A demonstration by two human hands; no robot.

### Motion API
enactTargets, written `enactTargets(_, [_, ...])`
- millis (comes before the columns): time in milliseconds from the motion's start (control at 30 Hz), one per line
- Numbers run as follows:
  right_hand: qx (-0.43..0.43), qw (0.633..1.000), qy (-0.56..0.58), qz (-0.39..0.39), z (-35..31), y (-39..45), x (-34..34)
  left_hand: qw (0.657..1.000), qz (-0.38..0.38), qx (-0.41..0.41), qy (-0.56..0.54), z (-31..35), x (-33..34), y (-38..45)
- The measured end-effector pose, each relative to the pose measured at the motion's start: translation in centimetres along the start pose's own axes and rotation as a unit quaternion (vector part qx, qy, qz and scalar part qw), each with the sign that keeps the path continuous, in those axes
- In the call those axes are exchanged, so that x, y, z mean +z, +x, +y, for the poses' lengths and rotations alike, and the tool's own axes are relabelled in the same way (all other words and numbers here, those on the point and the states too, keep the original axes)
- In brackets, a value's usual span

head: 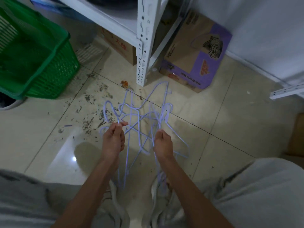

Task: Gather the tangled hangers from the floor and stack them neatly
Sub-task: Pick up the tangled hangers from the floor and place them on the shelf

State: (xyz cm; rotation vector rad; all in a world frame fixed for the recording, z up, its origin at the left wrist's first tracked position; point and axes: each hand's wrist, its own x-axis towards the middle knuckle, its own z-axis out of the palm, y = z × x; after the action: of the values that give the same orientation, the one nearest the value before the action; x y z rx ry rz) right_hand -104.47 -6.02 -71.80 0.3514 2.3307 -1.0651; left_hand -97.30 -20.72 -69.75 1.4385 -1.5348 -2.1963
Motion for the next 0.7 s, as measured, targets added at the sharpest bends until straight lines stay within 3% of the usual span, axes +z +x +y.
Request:
enactTargets(200, [0.032,0.997,0.048,-0.043,-6.4,-6.5,-5.7,0.995,-0.008,-0.044,0.087,9.9,0.6,-8.2])
enactTargets(367, [0.105,0.981,0.148,-0.069,-14.0,-18.4,-15.4,0.990,-0.044,-0.046,0.127,22.2,1.0,-19.2])
enactTargets(533, [0.074,0.970,0.206,0.105,-22.7,-31.0,-28.6,0.983,-0.100,-0.013,0.152,34.0,3.9,-31.1])
enactTargets(700, [0.096,0.945,0.245,0.194,-26.8,-40.8,-40.9,0.975,-0.169,-0.042,0.135,41.4,10.4,-40.9])
